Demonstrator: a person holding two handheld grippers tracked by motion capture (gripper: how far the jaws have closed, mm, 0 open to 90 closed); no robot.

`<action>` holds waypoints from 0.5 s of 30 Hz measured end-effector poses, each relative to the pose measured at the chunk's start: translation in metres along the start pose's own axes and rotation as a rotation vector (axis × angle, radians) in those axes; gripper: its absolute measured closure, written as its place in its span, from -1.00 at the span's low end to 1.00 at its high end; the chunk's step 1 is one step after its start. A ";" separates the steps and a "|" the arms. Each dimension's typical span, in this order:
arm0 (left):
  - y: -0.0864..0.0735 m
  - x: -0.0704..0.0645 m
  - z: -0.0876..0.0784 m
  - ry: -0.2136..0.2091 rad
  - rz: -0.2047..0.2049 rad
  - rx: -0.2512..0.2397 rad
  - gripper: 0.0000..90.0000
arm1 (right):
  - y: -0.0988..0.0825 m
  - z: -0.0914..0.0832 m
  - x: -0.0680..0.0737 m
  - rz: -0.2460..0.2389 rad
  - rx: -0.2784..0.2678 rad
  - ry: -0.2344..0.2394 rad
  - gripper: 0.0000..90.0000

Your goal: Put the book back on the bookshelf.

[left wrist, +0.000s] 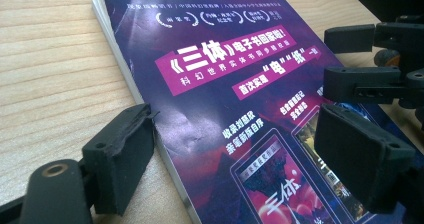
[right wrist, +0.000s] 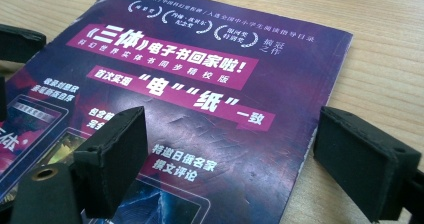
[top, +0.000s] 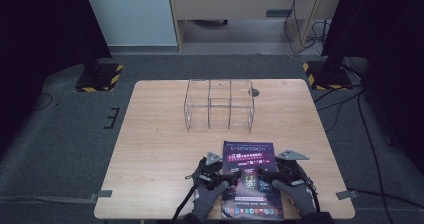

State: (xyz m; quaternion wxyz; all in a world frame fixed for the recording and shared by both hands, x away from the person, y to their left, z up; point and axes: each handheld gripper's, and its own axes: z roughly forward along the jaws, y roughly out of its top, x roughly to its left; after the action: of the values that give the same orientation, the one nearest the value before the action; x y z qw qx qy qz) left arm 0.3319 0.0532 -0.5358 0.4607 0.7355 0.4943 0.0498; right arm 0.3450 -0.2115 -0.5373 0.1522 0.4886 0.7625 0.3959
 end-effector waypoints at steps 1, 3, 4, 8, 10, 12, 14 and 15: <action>0.000 0.001 0.000 -0.001 -0.010 -0.004 -0.62 | 0.000 0.000 0.000 0.007 -0.002 0.000 -0.67; 0.000 0.003 -0.002 -0.015 -0.036 -0.005 -0.57 | 0.000 -0.001 -0.001 0.009 -0.005 -0.001 -0.64; 0.000 0.004 -0.003 -0.022 -0.043 -0.006 -0.56 | 0.000 -0.001 0.000 0.016 -0.009 -0.006 -0.64; -0.002 0.006 -0.005 -0.046 -0.055 -0.004 -0.53 | 0.000 -0.001 -0.001 0.018 -0.010 -0.008 -0.62; -0.002 0.008 -0.006 -0.060 -0.070 -0.009 -0.52 | 0.000 -0.001 -0.001 0.019 -0.010 -0.008 -0.61; -0.003 0.010 -0.007 -0.076 -0.085 -0.012 -0.47 | -0.001 -0.001 -0.001 0.017 -0.011 -0.008 -0.61; -0.004 0.012 -0.008 -0.087 -0.094 -0.017 -0.44 | -0.001 -0.001 -0.001 0.024 -0.011 -0.006 -0.60; -0.004 0.012 -0.008 -0.089 -0.094 -0.018 -0.44 | -0.001 -0.002 -0.002 0.025 -0.011 -0.005 -0.59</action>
State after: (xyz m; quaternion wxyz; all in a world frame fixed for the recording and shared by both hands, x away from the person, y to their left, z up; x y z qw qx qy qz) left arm 0.3309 0.0683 -0.5387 0.4906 0.7087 0.5070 -0.0003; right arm 0.3443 -0.2137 -0.5370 0.1519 0.4983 0.7537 0.4008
